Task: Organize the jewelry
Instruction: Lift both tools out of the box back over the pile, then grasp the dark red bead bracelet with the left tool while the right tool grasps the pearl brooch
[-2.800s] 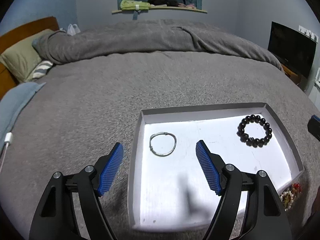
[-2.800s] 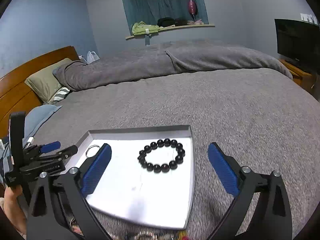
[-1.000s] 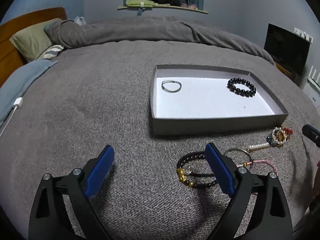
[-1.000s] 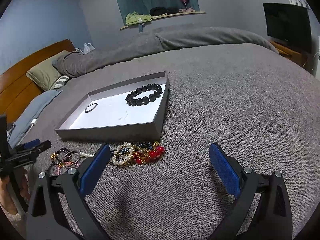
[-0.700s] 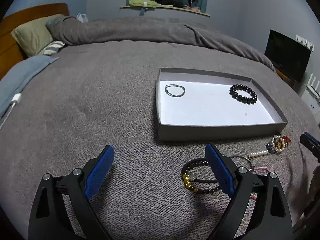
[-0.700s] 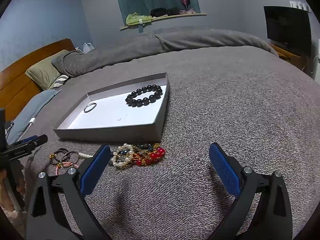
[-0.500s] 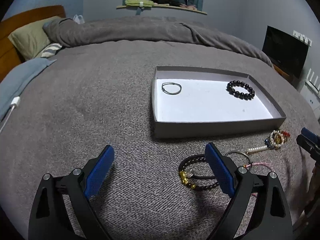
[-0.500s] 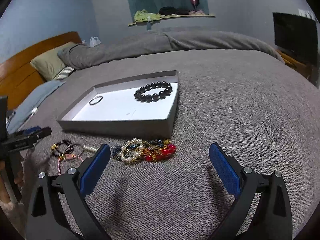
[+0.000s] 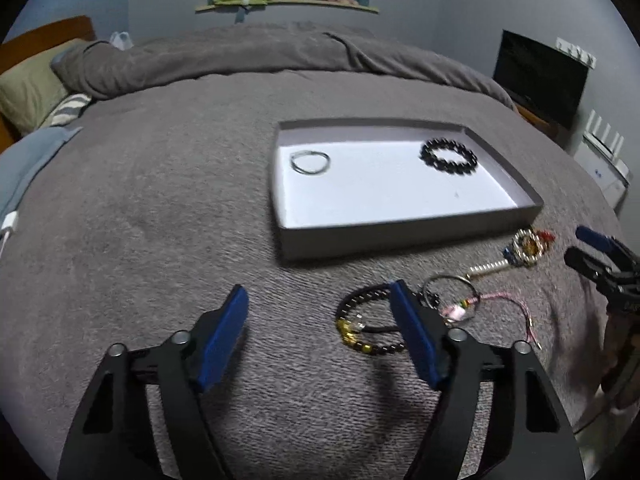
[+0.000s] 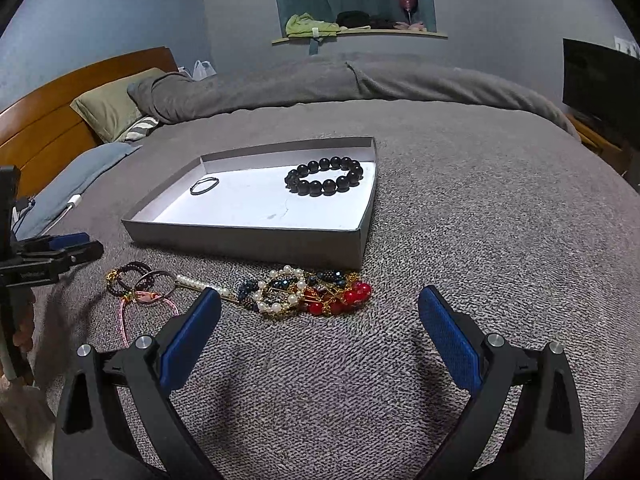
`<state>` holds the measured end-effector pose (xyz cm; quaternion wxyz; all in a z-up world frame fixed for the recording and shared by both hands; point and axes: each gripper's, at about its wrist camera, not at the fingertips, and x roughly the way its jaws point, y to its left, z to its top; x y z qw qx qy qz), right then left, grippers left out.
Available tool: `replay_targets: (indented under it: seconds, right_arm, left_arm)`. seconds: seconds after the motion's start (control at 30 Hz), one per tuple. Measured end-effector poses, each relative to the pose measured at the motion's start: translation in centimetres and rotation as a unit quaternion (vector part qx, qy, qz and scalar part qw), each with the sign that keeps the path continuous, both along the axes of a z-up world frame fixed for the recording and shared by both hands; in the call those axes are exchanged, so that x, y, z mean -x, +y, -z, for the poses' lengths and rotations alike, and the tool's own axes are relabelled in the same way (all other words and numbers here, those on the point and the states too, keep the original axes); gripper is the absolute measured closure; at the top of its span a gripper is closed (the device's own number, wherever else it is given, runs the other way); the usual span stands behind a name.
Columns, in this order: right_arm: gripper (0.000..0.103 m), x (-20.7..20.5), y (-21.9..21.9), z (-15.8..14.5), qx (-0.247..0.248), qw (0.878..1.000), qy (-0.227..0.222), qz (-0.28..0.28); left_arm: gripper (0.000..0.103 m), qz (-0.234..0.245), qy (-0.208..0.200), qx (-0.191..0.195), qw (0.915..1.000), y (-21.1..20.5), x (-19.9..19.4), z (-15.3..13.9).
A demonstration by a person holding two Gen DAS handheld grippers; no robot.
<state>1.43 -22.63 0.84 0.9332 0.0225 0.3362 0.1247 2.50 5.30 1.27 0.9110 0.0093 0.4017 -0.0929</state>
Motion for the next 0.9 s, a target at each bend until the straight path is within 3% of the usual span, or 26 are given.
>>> replay_targets:
  seconds: [0.17, 0.27, 0.33, 0.43, 0.53, 0.67, 0.9]
  right_arm:
    - [0.006, 0.0, 0.3, 0.2, 0.003, 1.000, 0.003, -0.004]
    - [0.006, 0.0, 0.7, 0.3, 0.008, 1.000, 0.001, -0.007]
    - [0.006, 0.1, 0.8, 0.3, 0.009, 1.000, 0.001, -0.008]
    - [0.006, 0.1, 0.9, 0.4, 0.013, 1.000, 0.001, -0.008]
    - [0.015, 0.0, 1.0, 0.5, 0.020, 1.000, 0.002, -0.005]
    - [0.030, -0.2, 1.0, 0.8, 0.020, 1.000, 0.011, -0.005]
    - [0.031, -0.2, 0.9, 0.8, 0.018, 1.000, 0.013, -0.006]
  left_arm:
    - [0.044, 0.023, 0.012, -0.013, 0.9996, -1.2, -0.1, 0.6]
    - [0.056, 0.024, 0.017, -0.017, 0.9994, -1.2, -0.2, 0.8]
    - [0.077, 0.022, 0.023, -0.007, 0.9995, -0.8, -0.4, 0.8]
    - [0.082, 0.021, 0.028, 0.007, 0.9993, -0.3, -0.5, 0.8]
    - [0.088, 0.028, 0.034, 0.022, 0.9988, -0.3, -0.5, 0.8]
    - [0.088, 0.030, 0.044, 0.029, 0.9981, -0.2, -0.7, 1.0]
    - [0.088, 0.036, 0.078, 0.028, 0.9959, -0.4, -1.3, 2.4]
